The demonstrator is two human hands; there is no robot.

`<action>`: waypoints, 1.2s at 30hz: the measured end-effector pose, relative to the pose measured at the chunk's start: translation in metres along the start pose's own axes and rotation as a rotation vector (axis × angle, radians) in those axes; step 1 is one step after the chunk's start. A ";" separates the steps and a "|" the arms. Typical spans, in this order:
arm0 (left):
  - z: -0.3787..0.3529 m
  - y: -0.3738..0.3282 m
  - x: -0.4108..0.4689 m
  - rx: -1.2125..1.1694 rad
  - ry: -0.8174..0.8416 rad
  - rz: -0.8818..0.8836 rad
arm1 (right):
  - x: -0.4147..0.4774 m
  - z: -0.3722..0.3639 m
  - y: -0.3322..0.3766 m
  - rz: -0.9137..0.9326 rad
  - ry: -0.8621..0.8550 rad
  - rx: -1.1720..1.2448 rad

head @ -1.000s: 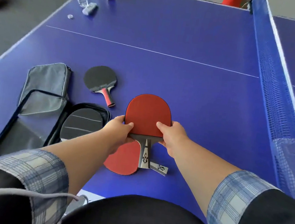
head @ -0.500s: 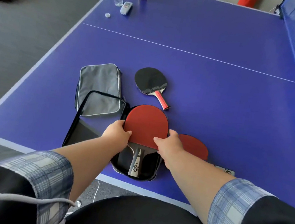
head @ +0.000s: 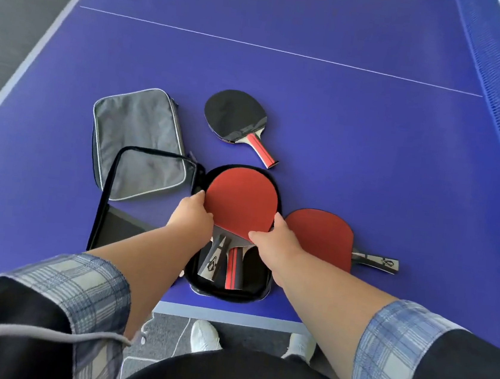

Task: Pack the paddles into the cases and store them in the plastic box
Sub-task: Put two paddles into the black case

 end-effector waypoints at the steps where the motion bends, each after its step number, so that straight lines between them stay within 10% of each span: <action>1: -0.002 -0.002 0.000 0.051 0.004 -0.001 | 0.000 0.000 0.001 0.006 0.016 -0.037; 19: -0.081 -0.115 -0.084 0.585 0.040 -0.510 | -0.025 0.158 -0.059 0.201 0.106 -0.846; 27: -0.130 -0.133 -0.094 0.686 0.084 -0.453 | -0.016 0.196 -0.107 0.236 0.253 -0.851; 36: -0.079 -0.066 -0.096 0.551 -0.073 -0.226 | -0.009 0.123 -0.015 0.715 0.388 -0.986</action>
Point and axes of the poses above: each hand's wrist, its own x-axis towards the middle knuckle, its own z-axis out of the back of the hand, y = z × x, the point moved 8 cm from there along x, towards the middle knuckle, and after that the axes turned 13 degrees about z, right-handed, at the moved point
